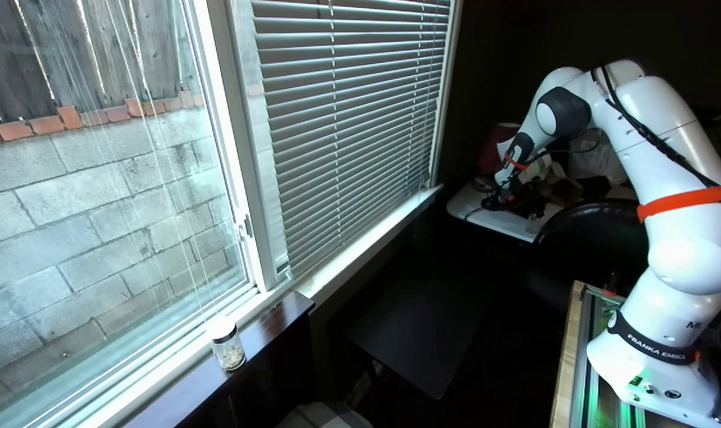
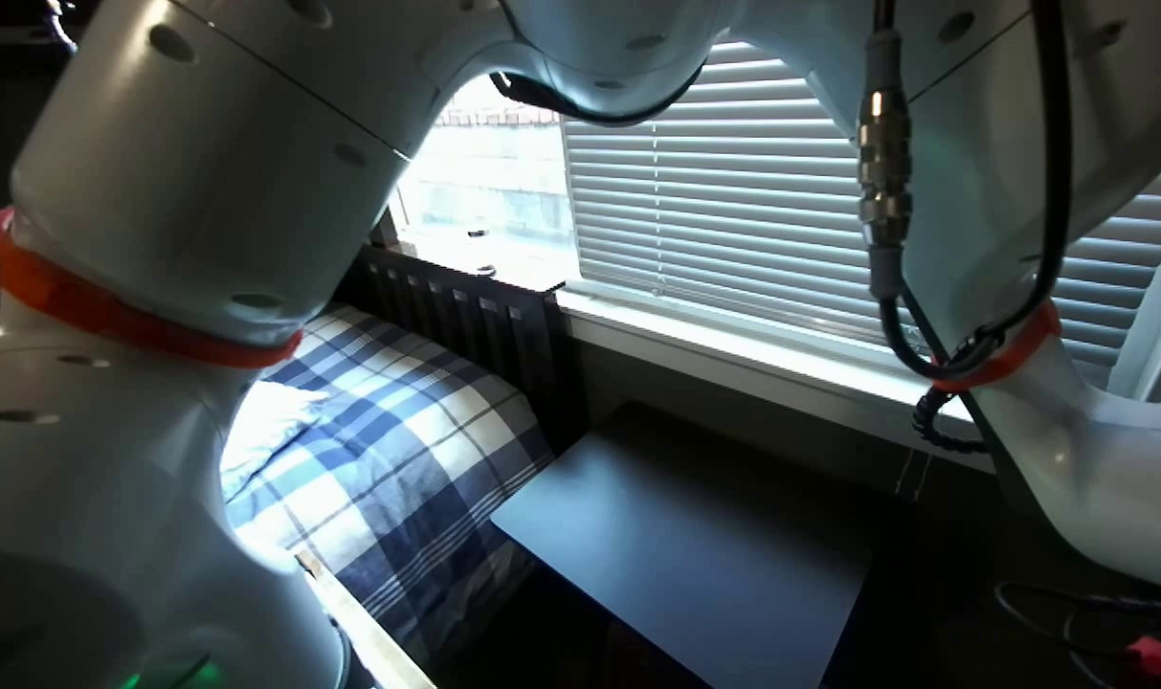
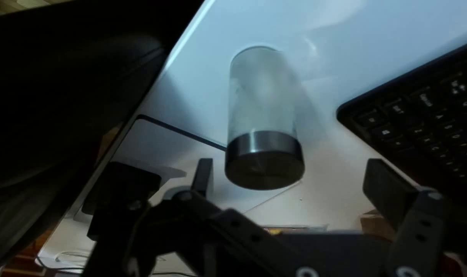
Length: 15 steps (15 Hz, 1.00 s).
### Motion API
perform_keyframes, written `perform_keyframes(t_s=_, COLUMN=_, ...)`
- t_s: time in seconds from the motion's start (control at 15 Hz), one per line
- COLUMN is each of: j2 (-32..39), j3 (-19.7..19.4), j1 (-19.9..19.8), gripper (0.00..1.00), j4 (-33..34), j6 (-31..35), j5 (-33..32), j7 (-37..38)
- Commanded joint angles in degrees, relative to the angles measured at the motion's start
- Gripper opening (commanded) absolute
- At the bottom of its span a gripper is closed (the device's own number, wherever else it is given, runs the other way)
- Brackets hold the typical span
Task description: Move the silver object to the left
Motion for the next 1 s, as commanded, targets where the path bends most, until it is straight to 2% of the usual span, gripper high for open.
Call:
perform_keyframes(t_s=0.0, j2=3.9, j3=-1.2, j1=1.3, gripper=1.00, j4=3.1, j6=-4.2, j5=3.0, j7=1.3)
perform_keyframes(t_s=0.07, j2=4.3, j3=-1.2, j1=1.4, gripper=0.94, j4=3.4, j6=-5.2, j5=3.3, j7=1.3)
perform_keyframes(t_s=0.13, j2=4.7, j3=-1.4, j1=1.6, gripper=0.74, j4=3.7, j6=-5.3, j5=3.3, j7=1.6)
perform_keyframes(t_s=0.2, j2=5.0, j3=-1.3, j1=1.6, gripper=0.69, j4=4.0, j6=-5.6, j5=3.5, j7=1.7)
perform_keyframes(t_s=0.27, j2=5.3, j3=-1.3, j1=1.6, gripper=0.69, j4=4.3, j6=-5.8, j5=3.7, j7=1.9)
perform_keyframes(t_s=0.47, j2=5.4, j3=-1.3, j1=1.6, gripper=0.45, j4=4.8, j6=-6.1, j5=4.0, j7=1.8)
perform_keyframes(t_s=0.67, j2=2.9, j3=-1.6, j1=2.3, gripper=0.24, j4=3.0, j6=-6.4, j5=3.6, j7=0.2)
perform_keyframes(t_s=0.8, j2=-0.2, j3=-2.1, j1=3.3, gripper=0.24, j4=0.2, j6=-5.3, j5=2.7, j7=-1.8)
perform_keyframes(t_s=0.93, j2=-6.0, j3=-2.4, j1=4.7, gripper=0.24, j4=-5.3, j6=-3.4, j5=0.6, j7=-8.0)
